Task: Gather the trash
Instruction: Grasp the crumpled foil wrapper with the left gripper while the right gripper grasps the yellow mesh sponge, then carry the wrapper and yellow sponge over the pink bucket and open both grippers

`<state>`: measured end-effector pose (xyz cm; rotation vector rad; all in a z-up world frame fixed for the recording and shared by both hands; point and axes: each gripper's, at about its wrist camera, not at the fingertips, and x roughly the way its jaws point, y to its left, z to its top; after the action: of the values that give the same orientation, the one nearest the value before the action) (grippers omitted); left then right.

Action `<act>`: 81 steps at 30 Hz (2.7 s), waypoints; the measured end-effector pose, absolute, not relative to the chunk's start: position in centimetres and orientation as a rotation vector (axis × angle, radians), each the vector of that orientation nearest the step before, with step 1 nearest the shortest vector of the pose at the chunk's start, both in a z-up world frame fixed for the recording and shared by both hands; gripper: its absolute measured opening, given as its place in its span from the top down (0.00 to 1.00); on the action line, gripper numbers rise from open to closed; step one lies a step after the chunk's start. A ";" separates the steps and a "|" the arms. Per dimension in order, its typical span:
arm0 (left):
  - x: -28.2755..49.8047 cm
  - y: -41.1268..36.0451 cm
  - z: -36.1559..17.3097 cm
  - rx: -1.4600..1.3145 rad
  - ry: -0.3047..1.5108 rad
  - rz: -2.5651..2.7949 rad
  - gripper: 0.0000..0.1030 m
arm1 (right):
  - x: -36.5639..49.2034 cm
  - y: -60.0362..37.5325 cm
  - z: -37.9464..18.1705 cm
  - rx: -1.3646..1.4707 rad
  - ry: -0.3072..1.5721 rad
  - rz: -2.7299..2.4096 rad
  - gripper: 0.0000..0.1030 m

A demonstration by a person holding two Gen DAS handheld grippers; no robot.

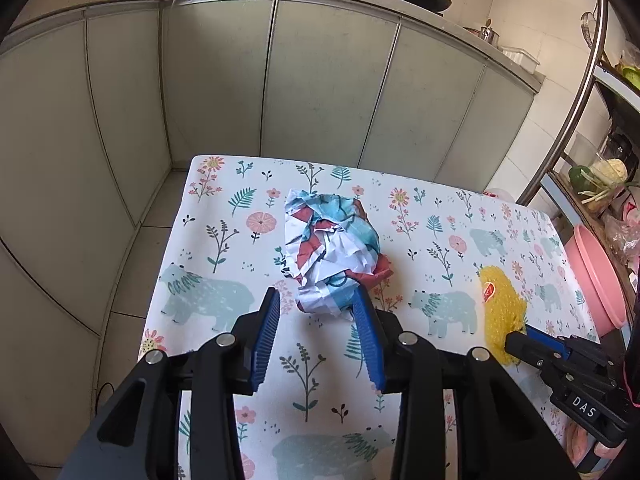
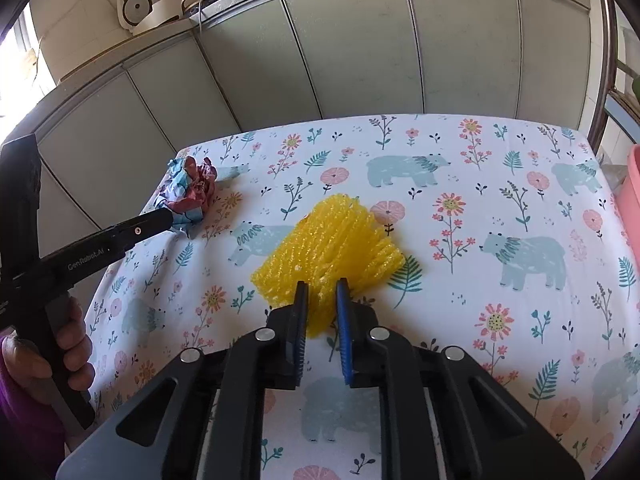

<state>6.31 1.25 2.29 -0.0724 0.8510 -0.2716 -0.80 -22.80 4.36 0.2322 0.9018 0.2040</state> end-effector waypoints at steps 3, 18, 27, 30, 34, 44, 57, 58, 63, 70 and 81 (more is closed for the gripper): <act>6.6 1.4 2.5 -0.107 0.857 -0.287 0.64 | -0.7 -23.0 4.2 0.241 0.904 0.204 0.87; 7.4 -0.7 2.9 -0.062 0.778 -0.316 0.69 | -0.6 -23.0 4.1 0.243 0.908 0.208 0.87; 6.3 -0.7 3.8 -0.065 0.741 -0.337 0.97 | -0.7 -23.1 4.1 0.251 0.904 0.211 0.87; 5.2 -0.9 4.7 -0.047 0.715 -0.348 0.97 | -1.2 -23.3 4.2 0.250 0.902 0.210 0.89; 3.3 -1.6 6.0 -0.016 0.677 -0.373 0.97 | -2.1 -23.8 4.4 0.248 0.897 0.212 0.91; -0.9 -4.7 9.4 0.013 0.611 -0.486 0.97 | -5.0 -27.0 7.3 0.271 0.809 0.174 0.91; -3.7 -12.2 12.1 0.079 0.538 -0.651 0.97 | -8.1 -34.5 9.8 0.356 0.696 0.030 0.91; -3.9 -13.0 12.3 0.084 0.535 -0.665 0.97 | -8.3 -35.2 9.8 0.363 0.688 0.015 0.91; -4.6 -16.8 12.8 0.112 0.518 -0.742 0.97 | -9.9 -38.9 10.3 0.394 0.647 -0.070 0.91; -5.5 -22.3 13.3 0.152 0.493 -0.849 0.97 | -11.9 -44.0 10.5 0.439 0.594 -0.186 0.91; -6.1 -31.5 12.1 0.200 0.514 -0.996 0.97 | -13.3 -49.8 9.4 0.459 0.578 -0.314 0.91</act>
<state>-6.09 -31.51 12.11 0.1997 0.5136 -0.9959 -13.32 -49.80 9.39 0.4589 0.5777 -0.3139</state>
